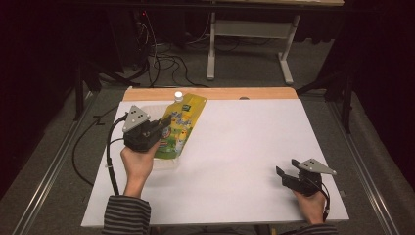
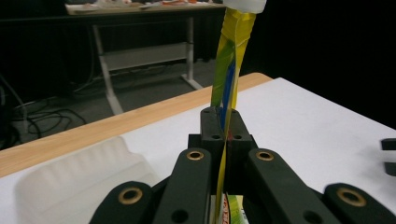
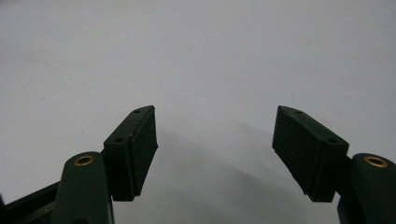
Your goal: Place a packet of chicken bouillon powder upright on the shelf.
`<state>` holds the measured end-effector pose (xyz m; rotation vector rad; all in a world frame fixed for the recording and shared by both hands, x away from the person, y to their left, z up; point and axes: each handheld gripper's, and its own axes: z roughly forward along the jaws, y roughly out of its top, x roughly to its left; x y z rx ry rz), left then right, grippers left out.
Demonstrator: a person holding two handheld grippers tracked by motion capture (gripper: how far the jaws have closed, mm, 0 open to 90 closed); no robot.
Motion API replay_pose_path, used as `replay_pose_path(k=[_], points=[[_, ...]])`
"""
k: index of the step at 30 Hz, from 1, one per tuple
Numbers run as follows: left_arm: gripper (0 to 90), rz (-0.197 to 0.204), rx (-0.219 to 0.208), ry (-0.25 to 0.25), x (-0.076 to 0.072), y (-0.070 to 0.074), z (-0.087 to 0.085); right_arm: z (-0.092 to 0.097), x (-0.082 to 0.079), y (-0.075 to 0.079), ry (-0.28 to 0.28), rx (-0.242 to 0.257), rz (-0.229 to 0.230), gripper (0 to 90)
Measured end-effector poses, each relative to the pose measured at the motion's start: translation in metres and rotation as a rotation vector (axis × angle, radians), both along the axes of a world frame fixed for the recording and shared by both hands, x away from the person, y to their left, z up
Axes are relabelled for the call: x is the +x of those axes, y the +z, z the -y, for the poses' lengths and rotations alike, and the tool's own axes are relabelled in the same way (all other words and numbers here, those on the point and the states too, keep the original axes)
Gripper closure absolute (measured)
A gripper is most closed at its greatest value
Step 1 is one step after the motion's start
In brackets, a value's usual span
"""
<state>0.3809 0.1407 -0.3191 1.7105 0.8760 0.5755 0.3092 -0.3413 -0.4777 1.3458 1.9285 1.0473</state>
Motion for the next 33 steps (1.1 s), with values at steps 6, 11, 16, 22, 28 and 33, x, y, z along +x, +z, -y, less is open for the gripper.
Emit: replay_pose_path(k=[6, 11, 16, 22, 28, 33], points=[[89.9, -0.001, -0.005, 0.047, 0.004, -0.003, -0.01, 0.0, 0.0, 0.0, 0.0, -0.001, -0.001, 31.2], [89.8, -0.013, 0.017, 0.083, 0.01, -0.009, -0.015, 0.0, 0.0, 0.0, -0.002, 0.002, 0.001, 31.2], [89.7, -0.036, 0.036, 0.104, 0.016, -0.017, -0.017, 0.0, 0.0, 0.0, 0.0, -0.002, -0.001, 31.2], [89.5, -0.062, 0.066, 0.11, 0.025, -0.025, -0.015, 0.0, 0.0, 0.0, -0.001, -0.002, 0.0, 31.2], [89.2, -0.095, 0.083, 0.101, 0.031, -0.034, -0.012, 0.0, 0.0, 0.0, 0.0, -0.003, 0.0, 31.2], [88.9, -0.117, 0.106, 0.1, 0.035, -0.04, -0.008, 0.0, 0.0, 0.0, 0.002, -0.006, 0.001, 31.2]])
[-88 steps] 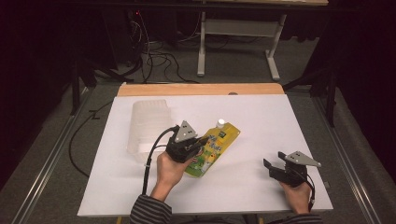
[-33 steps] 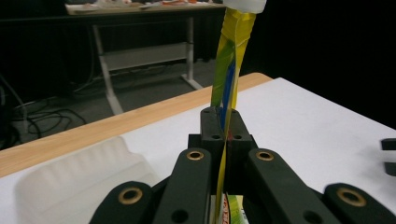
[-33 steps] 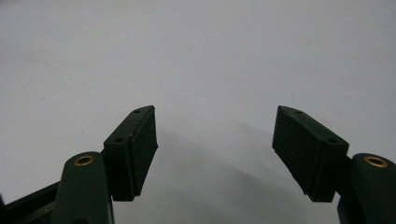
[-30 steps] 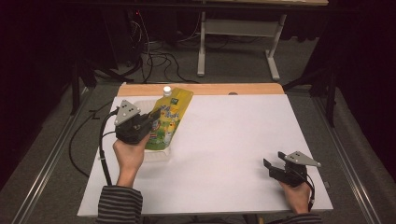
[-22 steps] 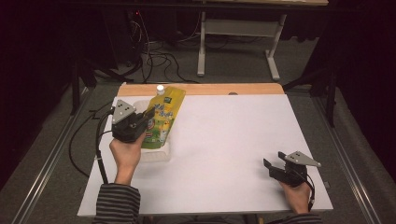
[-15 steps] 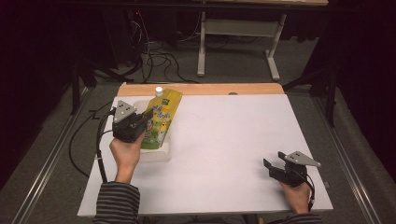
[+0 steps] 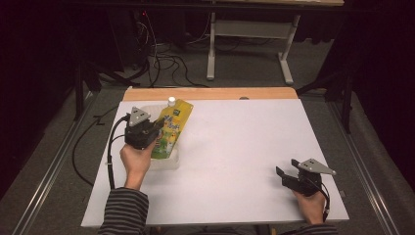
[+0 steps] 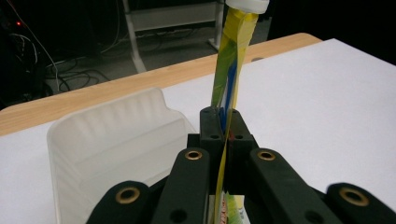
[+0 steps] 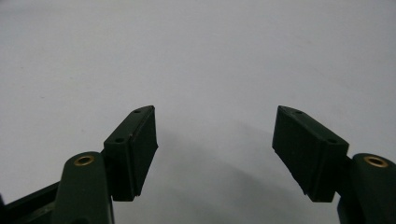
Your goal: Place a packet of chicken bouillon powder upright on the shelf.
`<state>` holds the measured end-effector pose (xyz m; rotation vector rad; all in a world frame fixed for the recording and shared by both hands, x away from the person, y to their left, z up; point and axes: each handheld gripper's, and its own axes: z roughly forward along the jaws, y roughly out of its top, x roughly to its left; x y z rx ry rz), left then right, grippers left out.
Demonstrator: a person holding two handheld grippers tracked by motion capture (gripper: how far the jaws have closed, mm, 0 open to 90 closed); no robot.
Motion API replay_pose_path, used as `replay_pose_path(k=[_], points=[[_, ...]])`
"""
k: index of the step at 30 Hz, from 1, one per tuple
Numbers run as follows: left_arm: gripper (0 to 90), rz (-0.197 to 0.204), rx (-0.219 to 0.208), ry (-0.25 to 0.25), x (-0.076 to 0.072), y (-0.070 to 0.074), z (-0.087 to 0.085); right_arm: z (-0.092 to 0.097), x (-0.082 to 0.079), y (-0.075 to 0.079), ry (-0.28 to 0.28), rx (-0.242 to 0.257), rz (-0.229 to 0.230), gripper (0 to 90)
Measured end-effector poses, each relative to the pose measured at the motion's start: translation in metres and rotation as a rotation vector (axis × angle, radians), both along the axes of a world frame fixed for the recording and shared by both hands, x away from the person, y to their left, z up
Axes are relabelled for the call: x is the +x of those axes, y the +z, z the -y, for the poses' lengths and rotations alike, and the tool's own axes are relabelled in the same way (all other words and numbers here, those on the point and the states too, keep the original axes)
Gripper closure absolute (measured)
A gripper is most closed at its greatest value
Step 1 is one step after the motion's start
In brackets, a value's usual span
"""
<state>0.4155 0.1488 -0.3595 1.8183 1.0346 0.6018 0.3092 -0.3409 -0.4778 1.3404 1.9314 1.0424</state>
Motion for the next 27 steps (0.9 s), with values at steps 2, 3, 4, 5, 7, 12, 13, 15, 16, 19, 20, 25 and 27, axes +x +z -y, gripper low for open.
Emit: replay_pose_path(k=[2, 3, 4, 5, 7, 12, 13, 15, 16, 19, 20, 25, 27], points=[[88.7, -0.002, 0.004, -0.002, 0.0, -0.001, 0.001, 0.0, 0.0, 0.0, 0.0, -0.002, -0.002, 31.2], [88.6, -0.003, 0.004, -0.003, 0.001, -0.001, 0.002, 0.0, 0.0, 0.0, 0.0, 0.001, 0.001, 31.2], [88.4, -0.009, 0.007, -0.004, 0.001, -0.001, 0.002, 0.0, 0.0, 0.0, -0.002, 0.004, 0.0, 31.2], [88.1, -0.012, 0.013, -0.005, 0.0, 0.0, 0.001, 0.0, 0.0, 0.0, -0.002, 0.003, 0.0, 31.2], [87.7, -0.025, 0.022, -0.008, -0.001, 0.001, -0.001, 0.0, 0.0, 0.0, 0.0, 0.002, -0.001, 31.2], [87.4, -0.074, 0.052, -0.023, -0.005, 0.004, -0.009, 0.0, 0.0, 0.0, -0.001, 0.0, 0.0, 31.2], [87.5, -0.082, 0.068, -0.022, -0.006, 0.005, -0.01, 0.0, 0.0, 0.0, -0.001, 0.001, 0.0, 31.2], [87.5, -0.095, 0.087, -0.02, -0.008, 0.006, -0.011, 0.0, 0.0, 0.0, 0.0, 0.0, -0.001, 31.2], [87.4, -0.102, 0.092, -0.022, -0.008, 0.007, -0.012, 0.0, 0.0, 0.0, -0.002, 0.0, -0.002, 31.2], [87.4, -0.128, 0.096, -0.035, -0.009, 0.008, -0.013, 0.0, 0.0, 0.0, 0.0, -0.003, -0.001, 31.2], [87.4, -0.135, 0.101, -0.039, -0.009, 0.008, -0.013, 0.0, 0.0, 0.0, -0.001, -0.002, -0.003, 31.2], [87.8, -0.166, 0.132, -0.05, -0.007, 0.01, -0.012, -0.001, 0.0, 0.0, -0.002, 0.0, -0.002, 31.2], [88.3, -0.16, 0.153, -0.054, -0.008, 0.012, -0.01, 0.0, 0.0, 0.0, -0.003, -0.002, 0.0, 31.2]])
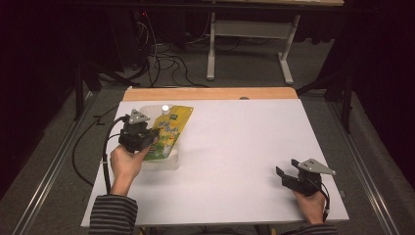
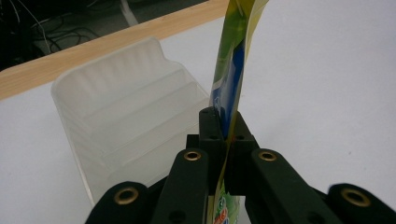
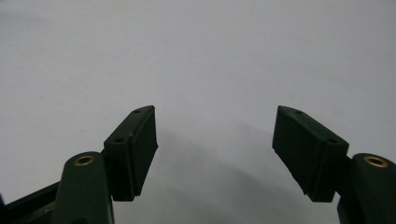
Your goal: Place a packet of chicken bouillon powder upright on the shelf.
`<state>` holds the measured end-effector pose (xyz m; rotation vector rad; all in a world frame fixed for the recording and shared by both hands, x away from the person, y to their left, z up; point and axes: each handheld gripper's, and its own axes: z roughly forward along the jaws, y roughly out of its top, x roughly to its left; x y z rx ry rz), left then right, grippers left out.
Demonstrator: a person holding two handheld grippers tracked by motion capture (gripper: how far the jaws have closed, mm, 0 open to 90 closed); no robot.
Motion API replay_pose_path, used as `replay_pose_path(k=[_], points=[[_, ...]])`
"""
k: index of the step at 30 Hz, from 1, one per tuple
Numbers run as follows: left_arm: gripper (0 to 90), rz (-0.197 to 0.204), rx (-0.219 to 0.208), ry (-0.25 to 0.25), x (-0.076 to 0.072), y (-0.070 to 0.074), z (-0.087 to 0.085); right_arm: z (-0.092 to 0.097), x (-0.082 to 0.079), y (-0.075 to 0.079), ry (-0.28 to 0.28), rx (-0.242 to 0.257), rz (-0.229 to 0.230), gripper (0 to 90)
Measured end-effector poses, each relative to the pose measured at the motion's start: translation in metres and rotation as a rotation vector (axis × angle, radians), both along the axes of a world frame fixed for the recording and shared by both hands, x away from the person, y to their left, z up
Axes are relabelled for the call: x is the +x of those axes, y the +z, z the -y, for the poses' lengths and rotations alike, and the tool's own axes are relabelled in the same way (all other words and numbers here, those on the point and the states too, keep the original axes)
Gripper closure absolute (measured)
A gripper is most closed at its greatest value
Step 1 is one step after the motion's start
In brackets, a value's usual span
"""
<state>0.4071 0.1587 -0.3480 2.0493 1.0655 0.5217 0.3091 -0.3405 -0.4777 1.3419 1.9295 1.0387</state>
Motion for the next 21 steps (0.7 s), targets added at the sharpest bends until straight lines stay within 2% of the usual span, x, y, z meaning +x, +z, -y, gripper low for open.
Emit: replay_pose_path(k=[4, 8, 12, 16, 21], points=[[89.7, 0.049, 0.019, -0.002, -0.003, -0.002, 0.006, 0.0, 0.0, 0.0, -0.001, -0.002, -0.001, 31.2], [89.8, 0.1, -0.015, 0.012, -0.004, -0.006, 0.007, 0.0, 0.0, 0.0, -0.001, 0.001, 0.001, 31.3], [89.8, 0.127, -0.05, 0.032, -0.004, -0.013, 0.005, 0.0, 0.0, 0.0, -0.001, 0.001, 0.001, 31.3], [89.7, 0.106, -0.092, 0.032, -0.006, -0.017, -0.002, 0.0, 0.0, 0.0, -0.003, 0.006, 0.0, 31.3], [89.1, 0.039, -0.082, 0.025, -0.008, -0.014, -0.009, 0.0, 0.0, 0.0, 0.0, 0.004, 0.001, 31.3]])
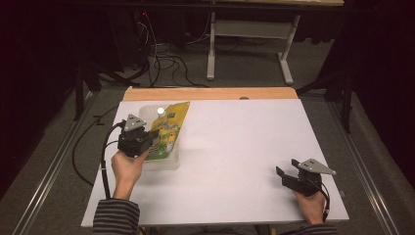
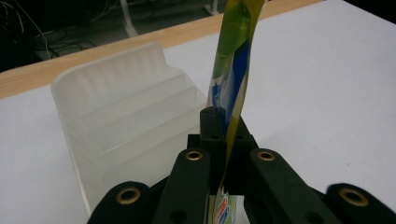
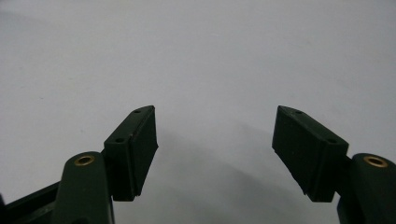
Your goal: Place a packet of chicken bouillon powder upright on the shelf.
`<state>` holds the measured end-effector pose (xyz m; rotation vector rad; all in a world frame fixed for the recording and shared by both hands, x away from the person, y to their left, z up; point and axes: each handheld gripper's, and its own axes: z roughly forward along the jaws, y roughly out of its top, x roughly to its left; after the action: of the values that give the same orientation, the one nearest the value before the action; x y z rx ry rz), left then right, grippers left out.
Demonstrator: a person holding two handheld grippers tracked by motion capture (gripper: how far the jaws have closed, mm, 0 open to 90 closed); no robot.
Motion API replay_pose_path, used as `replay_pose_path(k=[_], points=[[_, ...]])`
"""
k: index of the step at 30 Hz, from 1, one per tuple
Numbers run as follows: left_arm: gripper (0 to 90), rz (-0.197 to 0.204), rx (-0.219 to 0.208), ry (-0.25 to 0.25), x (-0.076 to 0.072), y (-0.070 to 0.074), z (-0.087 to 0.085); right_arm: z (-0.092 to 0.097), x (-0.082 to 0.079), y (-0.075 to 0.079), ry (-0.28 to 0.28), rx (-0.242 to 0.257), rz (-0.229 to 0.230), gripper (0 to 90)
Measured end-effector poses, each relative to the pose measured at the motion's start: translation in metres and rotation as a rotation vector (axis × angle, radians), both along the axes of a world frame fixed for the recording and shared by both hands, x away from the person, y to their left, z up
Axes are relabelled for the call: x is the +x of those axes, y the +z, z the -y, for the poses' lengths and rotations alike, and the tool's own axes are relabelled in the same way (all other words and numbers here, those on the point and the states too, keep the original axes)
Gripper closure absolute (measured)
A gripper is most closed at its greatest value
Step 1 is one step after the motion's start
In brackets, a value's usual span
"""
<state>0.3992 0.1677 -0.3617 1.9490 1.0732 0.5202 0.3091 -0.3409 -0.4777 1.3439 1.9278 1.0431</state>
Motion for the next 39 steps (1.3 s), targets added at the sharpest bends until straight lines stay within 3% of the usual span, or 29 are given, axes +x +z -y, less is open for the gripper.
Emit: replay_pose_path(k=[6, 9, 17, 21, 27, 34, 39], points=[[88.7, -0.036, 0.0, -0.015, 0.0, 0.002, -0.003, 0.0, 0.0, 0.0, -0.001, 0.001, -0.001, 31.3], [89.8, -0.002, 0.024, -0.01, -0.002, 0.0, -0.001, 0.0, 0.0, 0.0, -0.001, 0.001, -0.001, 31.3], [90.0, 0.105, -0.022, 0.037, -0.005, -0.009, 0.001, 0.0, 0.0, 0.0, -0.004, 0.0, -0.006, 31.3], [90.0, 0.123, -0.042, 0.047, -0.006, -0.014, -0.001, 0.0, 0.0, 0.0, -0.004, 0.0, -0.006, 31.3], [89.6, 0.107, -0.057, 0.052, -0.01, -0.022, -0.008, -0.001, 0.001, 0.0, -0.003, -0.005, -0.009, 31.4], [88.6, 0.077, -0.034, 0.043, -0.017, -0.024, -0.012, -0.001, 0.0, 0.0, -0.003, -0.001, -0.005, 31.3], [88.4, 0.061, -0.057, 0.051, -0.022, -0.031, -0.019, 0.0, 0.0, 0.0, -0.004, -0.003, -0.004, 31.2]])
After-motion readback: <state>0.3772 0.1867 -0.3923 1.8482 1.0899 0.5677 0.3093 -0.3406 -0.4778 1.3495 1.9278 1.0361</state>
